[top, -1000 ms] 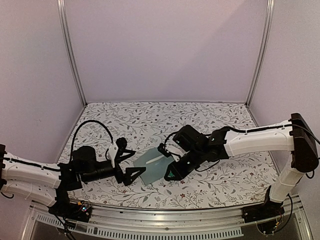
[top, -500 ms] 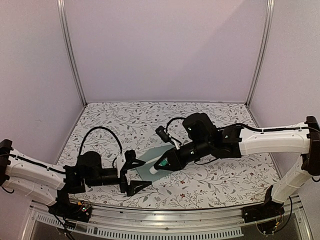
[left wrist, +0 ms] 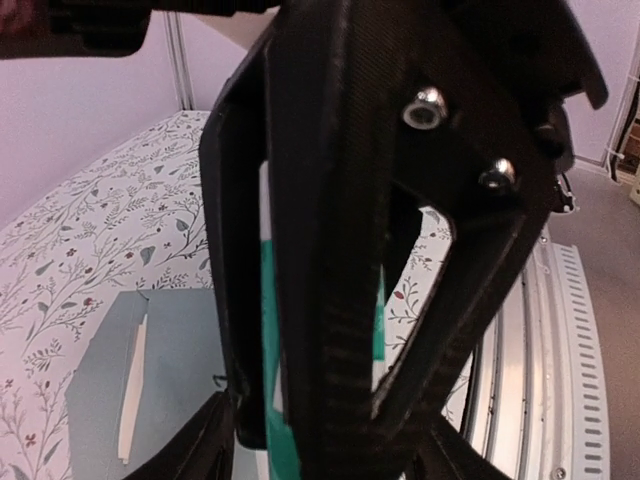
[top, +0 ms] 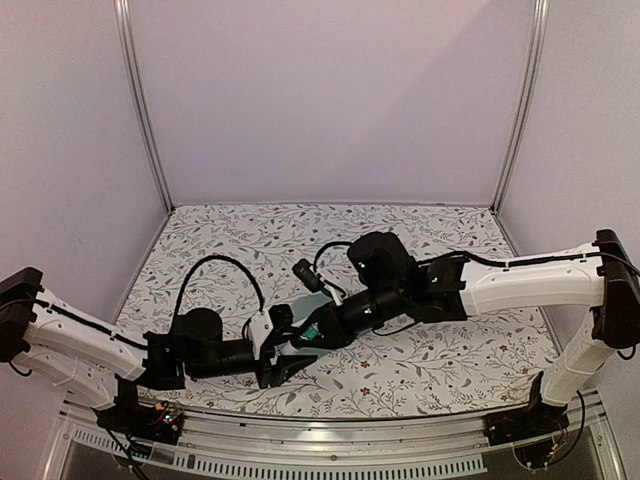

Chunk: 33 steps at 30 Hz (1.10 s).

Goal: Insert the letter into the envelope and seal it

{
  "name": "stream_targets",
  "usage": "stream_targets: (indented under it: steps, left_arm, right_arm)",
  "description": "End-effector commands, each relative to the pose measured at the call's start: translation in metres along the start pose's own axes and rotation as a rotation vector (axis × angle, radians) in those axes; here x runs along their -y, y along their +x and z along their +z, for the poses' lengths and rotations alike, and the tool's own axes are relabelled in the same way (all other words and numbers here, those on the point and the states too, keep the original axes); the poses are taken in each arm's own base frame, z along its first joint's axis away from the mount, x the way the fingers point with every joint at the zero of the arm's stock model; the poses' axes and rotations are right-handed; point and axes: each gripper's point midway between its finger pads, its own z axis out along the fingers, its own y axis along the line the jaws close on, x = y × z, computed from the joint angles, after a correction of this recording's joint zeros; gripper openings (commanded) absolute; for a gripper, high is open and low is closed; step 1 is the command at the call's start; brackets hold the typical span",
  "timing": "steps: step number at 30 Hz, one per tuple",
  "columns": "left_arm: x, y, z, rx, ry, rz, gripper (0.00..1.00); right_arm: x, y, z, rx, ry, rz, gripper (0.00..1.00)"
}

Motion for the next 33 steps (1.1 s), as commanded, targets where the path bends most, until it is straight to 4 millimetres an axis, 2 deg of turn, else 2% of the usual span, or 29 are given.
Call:
stream_targets:
  steps: [1, 4, 12, 16, 22, 25, 28, 30, 33]
  left_arm:
    - [0.000, -0.018, 0.003, 0.052, -0.071, 0.032, 0.50]
    - [0.001, -0.022, 0.001, 0.066, -0.095, 0.046, 0.43]
    - [0.004, -0.022, 0.001, 0.064, -0.138, 0.099, 0.07]
    - [0.003, -0.021, 0.001, 0.056, -0.159, 0.113, 0.00]
    - [-0.003, -0.017, 0.000, 0.029, -0.197, 0.122, 0.00]
    - [-0.014, -0.012, -0.001, 0.003, -0.252, 0.121, 0.00]
    - [-0.028, -0.006, -0.001, -0.038, -0.306, 0.091, 0.00]
    - [-0.040, -0.001, -0.002, -0.058, -0.339, 0.056, 0.00]
    - [-0.066, 0.011, -0.005, -0.111, -0.402, -0.023, 0.00]
  right_arm:
    - [-0.011, -0.010, 0.003, 0.020, -0.033, -0.019, 0.00]
    - [-0.011, -0.009, 0.003, 0.016, -0.032, -0.016, 0.00]
    - [-0.013, -0.006, 0.003, 0.005, -0.044, -0.006, 0.04]
    - [-0.014, -0.007, 0.002, 0.007, -0.045, -0.001, 0.13]
    - [-0.011, -0.017, -0.003, 0.044, -0.005, -0.002, 0.51]
    - [-0.014, -0.032, -0.014, 0.095, 0.032, -0.023, 0.64]
    - [-0.013, -0.049, -0.032, 0.160, 0.090, -0.050, 0.84]
    - [-0.012, -0.060, -0.047, 0.210, 0.124, -0.062, 0.90]
    - [0.005, -0.074, -0.072, 0.297, 0.257, -0.058, 0.97]
